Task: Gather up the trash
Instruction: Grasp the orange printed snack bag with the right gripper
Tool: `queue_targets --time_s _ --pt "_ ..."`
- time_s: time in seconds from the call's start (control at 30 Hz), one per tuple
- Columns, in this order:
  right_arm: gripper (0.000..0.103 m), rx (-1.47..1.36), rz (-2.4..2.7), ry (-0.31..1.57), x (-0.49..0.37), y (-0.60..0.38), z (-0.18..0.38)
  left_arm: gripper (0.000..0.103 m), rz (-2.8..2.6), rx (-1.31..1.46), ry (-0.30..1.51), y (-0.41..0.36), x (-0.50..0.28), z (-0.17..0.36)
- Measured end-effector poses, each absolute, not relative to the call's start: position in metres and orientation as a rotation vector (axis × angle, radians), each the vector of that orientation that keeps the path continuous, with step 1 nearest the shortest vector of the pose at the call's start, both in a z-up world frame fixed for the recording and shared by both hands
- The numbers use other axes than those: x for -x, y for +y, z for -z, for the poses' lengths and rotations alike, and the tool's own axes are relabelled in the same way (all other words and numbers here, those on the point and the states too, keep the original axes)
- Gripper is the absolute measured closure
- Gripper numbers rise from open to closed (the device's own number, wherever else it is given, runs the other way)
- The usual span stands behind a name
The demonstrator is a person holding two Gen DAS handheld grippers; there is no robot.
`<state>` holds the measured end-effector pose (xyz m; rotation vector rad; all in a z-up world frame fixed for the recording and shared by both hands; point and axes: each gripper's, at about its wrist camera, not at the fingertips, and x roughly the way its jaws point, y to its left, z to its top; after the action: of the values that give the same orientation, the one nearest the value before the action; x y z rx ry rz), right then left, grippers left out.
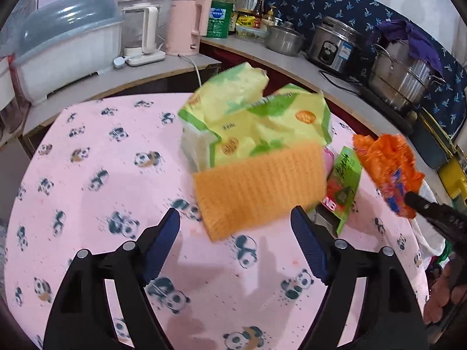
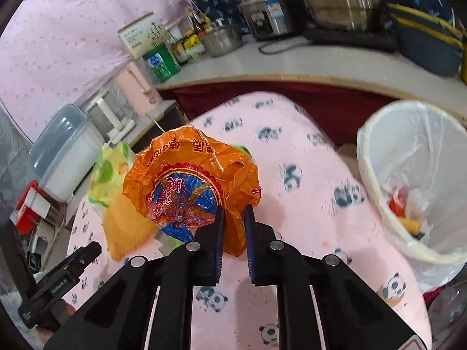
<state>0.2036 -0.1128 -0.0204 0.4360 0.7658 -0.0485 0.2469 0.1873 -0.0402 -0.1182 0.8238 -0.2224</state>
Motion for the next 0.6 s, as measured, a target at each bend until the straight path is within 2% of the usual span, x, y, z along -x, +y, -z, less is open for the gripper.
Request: queue_targets --time_s 0.1,0.37,0.6 --pt "0.090 -0.439 0.019 0.746 -0.219 -0.105 0.009 0.029 0.187 0.125 0.820 0.195 -0.257 0.037" --pt "0.090 -0.206 0.060 0.768 -0.266 -0.066 0.013 0.025 0.180 0.206 0.845 0.210 -0.268 0.042" --pt "0.090 -0.136 -0.050 0.848 -0.221 -0.040 0.033 0.025 0.198 0.249 0.865 0.206 -0.254 0.048"
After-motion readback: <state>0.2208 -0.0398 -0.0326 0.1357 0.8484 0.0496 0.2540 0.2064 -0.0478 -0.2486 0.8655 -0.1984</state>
